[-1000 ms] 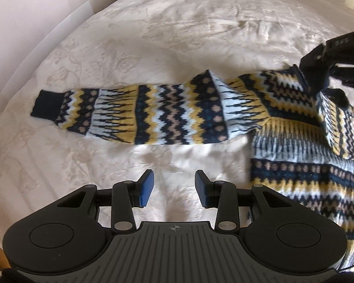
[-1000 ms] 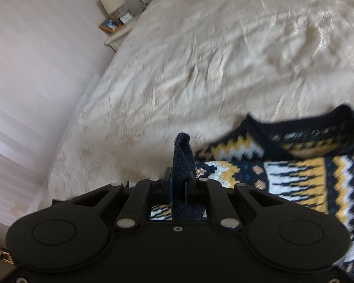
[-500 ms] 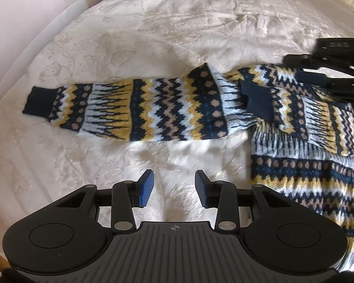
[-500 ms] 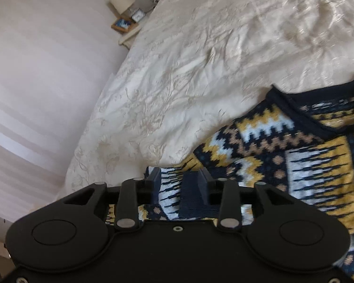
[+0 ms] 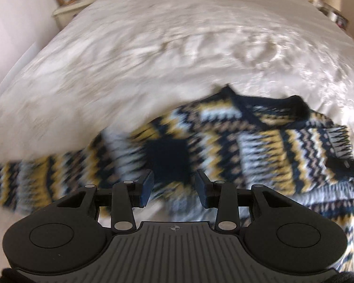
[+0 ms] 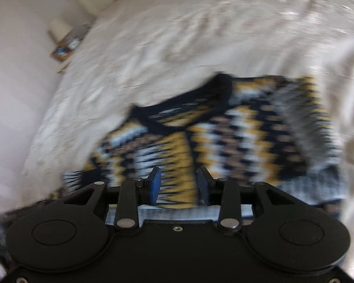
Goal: Fold small clothes
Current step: 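Open the right gripper to release the cuff on the sweater body, then move the left gripper to the other navy sleeve cuff, then grasp the cuff with the left gripper and fold the sleeve across the body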
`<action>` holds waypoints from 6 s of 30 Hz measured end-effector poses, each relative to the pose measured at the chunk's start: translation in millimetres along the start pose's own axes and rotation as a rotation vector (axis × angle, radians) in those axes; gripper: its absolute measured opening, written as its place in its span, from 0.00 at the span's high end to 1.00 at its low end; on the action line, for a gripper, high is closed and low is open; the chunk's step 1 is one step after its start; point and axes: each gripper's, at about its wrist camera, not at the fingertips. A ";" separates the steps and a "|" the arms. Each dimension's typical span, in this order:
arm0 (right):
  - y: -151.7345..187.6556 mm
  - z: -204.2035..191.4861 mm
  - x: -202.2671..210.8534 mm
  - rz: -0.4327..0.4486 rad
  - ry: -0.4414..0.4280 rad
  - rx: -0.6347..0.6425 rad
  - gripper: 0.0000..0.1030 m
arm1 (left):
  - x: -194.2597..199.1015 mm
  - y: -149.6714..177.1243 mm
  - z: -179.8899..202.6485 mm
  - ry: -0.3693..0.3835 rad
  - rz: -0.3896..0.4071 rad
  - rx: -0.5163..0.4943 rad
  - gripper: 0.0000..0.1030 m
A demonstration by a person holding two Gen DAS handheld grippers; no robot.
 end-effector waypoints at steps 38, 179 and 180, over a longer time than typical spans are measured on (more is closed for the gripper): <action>-66.9 144.0 -38.3 0.051 0.287 0.193 0.20 | -111.8 33.8 7.9 -0.113 -0.118 -0.048 0.57; 127.8 -130.9 -6.0 -0.175 -0.071 0.434 0.00 | 43.3 14.9 -287.1 0.058 0.329 0.405 0.94; 127.5 -125.4 -2.8 -0.170 -0.075 0.427 0.00 | 48.4 7.1 -273.7 0.085 0.348 0.389 0.94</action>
Point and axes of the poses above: each gripper's, at about its wrist camera, not at the fingertips, and x roughly against the way its jaws point, z to its right, y to its underside, and after that the axes turned 9 degrees about z, right-handed
